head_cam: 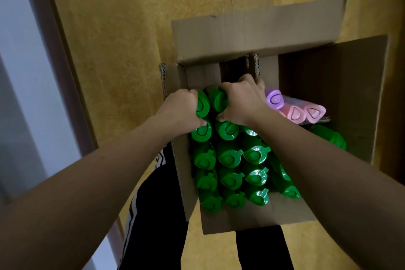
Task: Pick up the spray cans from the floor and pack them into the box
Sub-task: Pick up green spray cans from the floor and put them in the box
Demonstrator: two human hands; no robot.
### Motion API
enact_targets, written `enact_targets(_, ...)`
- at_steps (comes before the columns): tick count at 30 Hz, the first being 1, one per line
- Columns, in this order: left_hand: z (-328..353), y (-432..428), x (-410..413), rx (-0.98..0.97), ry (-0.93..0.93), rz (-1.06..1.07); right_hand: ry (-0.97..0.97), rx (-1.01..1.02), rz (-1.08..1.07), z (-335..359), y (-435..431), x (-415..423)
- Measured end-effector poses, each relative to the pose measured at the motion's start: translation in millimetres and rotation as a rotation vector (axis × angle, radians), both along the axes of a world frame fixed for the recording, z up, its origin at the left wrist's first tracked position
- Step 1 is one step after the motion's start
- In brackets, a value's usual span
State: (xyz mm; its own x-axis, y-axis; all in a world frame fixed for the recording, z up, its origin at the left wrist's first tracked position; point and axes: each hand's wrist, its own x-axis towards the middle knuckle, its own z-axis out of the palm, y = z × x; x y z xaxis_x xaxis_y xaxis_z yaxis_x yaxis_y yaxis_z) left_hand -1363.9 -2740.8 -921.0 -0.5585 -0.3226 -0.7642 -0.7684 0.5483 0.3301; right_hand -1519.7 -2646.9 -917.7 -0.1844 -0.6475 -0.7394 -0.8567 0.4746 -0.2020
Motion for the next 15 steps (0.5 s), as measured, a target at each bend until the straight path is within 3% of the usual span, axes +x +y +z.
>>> enact_targets(5, 0.5, -4.1, -1.6, 0.04, -0.009, 0.017, 0.012, -0.033, 0.005, 4.3, 5.5, 3.1)
enact_targets(11, 4.8, -5.3, -1.7, 0.038, -0.041, -0.004, -0.035, 0.118, 0.054, 4.8, -12.3, 2.5)
enact_targets(15, 10.9, -4.7, -5.3, 0.096, -0.077, 0.061, -0.047, 0.104, 0.015, 8.6, -6.9, 8.6)
